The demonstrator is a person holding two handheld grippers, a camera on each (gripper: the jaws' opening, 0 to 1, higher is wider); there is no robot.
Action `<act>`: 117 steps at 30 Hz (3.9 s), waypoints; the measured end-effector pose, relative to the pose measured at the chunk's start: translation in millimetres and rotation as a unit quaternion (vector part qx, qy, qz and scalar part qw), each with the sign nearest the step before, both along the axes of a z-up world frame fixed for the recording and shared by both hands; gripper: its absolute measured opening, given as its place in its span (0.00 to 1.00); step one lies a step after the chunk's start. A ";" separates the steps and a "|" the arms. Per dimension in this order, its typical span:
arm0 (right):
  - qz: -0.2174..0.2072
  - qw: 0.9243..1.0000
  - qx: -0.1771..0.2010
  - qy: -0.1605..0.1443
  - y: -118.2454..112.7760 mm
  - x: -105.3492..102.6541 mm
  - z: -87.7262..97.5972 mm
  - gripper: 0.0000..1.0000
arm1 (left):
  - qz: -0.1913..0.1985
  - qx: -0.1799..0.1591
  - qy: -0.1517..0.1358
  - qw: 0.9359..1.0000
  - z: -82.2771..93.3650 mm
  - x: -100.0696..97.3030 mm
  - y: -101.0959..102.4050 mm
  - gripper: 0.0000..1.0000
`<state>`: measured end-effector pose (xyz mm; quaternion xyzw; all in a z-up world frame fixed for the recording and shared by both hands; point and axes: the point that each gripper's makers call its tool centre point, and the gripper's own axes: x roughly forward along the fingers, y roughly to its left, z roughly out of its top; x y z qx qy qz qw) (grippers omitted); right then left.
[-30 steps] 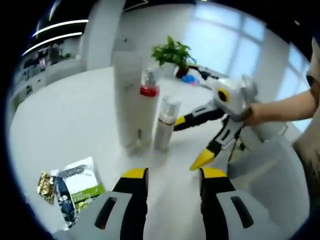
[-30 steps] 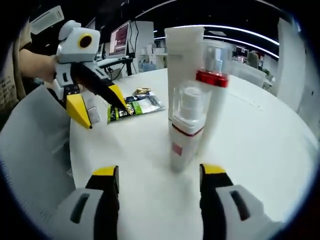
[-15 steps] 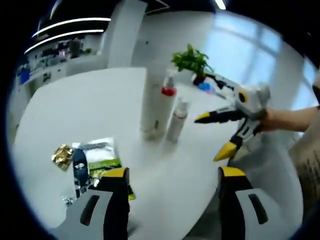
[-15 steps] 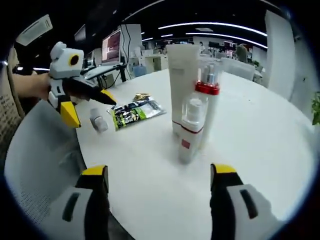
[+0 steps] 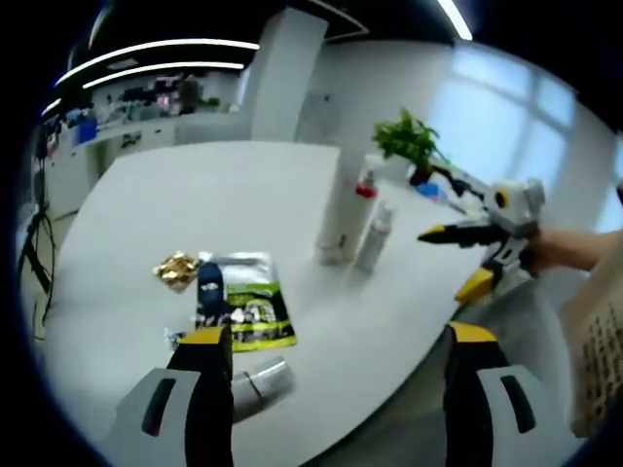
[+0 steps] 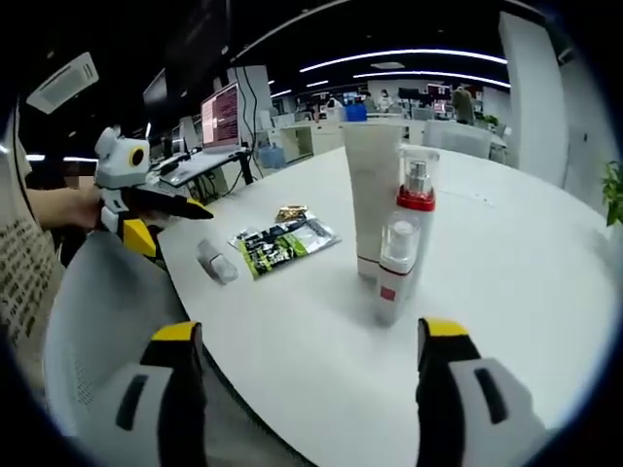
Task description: Arrange the skincare products in the storage area until every visible bottle or jar stands upright without overlapping.
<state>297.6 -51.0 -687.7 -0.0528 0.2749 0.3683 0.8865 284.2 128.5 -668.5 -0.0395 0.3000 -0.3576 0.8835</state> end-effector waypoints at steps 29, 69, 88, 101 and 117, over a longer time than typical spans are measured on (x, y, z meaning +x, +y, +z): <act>-0.032 0.998 0.010 -0.050 25.0 -20.4 28.4 1.00 | 0.052 -0.015 -0.019 0.998 21.7 -23.3 46.5 0.91; -0.051 0.998 0.007 -0.045 18.5 -12.0 23.3 0.97 | -0.156 0.212 0.019 0.965 -47.9 21.3 66.7 0.73; -0.077 0.996 0.013 -0.034 7.2 -5.9 17.1 0.98 | -0.285 0.300 0.057 0.908 -99.6 24.5 50.9 0.37; -0.077 0.997 0.011 -0.025 8.1 -5.5 13.5 0.97 | -0.320 0.324 0.058 0.888 -111.1 22.8 59.8 0.18; -0.065 0.998 0.011 -0.022 13.5 -8.0 14.0 0.96 | -0.298 0.319 0.057 0.898 -102.9 24.4 59.0 0.16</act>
